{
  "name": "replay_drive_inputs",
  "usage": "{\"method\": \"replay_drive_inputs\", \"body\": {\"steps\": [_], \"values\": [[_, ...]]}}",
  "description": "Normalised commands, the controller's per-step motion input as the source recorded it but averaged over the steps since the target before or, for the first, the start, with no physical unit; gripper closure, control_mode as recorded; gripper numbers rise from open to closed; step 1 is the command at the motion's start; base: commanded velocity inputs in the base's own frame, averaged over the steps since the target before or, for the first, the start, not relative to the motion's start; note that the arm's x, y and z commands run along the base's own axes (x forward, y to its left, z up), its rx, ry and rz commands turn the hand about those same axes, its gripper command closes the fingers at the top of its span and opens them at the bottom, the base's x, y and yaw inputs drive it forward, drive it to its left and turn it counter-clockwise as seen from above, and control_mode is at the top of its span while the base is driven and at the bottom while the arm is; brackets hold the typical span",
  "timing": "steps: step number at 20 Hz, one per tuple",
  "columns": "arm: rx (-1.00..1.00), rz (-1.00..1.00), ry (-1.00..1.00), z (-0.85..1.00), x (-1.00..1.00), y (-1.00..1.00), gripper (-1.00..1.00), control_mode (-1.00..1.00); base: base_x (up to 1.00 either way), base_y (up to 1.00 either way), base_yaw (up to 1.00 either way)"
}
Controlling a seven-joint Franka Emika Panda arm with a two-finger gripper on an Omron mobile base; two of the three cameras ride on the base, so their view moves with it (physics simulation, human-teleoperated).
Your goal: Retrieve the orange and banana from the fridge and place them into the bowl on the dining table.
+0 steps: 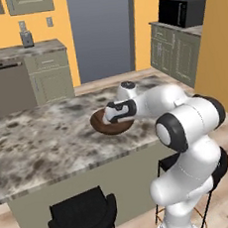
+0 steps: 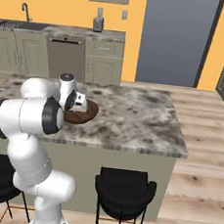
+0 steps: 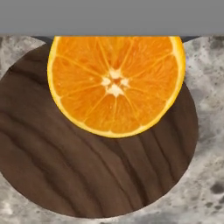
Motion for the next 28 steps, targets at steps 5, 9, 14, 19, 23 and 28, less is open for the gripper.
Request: {"method": "replay_drive_inputs", "body": {"steps": [5,9,14,19,23,28], "values": [[0.00,0.00,0.04,-0.23,0.36,0.01,1.00,-1.00,0.00,0.00,0.00],[0.00,0.00,0.03,-0.29,0.37,0.03,1.00,-1.00,0.00,0.00,0.00],[0.00,0.00,0.02,-0.31,0.41,0.08,1.00,-1.00,0.00,0.00,0.00],[0.00,0.00,0.01,-0.28,0.43,0.06,1.00,-1.00,0.00,0.00,0.00],[0.00,0.00,0.01,-0.22,0.31,0.03,-1.00,-1.00,0.00,0.00,0.00],[0.00,0.00,0.00,0.00,0.00,0.00,-1.00,-1.00,0.00,0.00,0.00]]}}
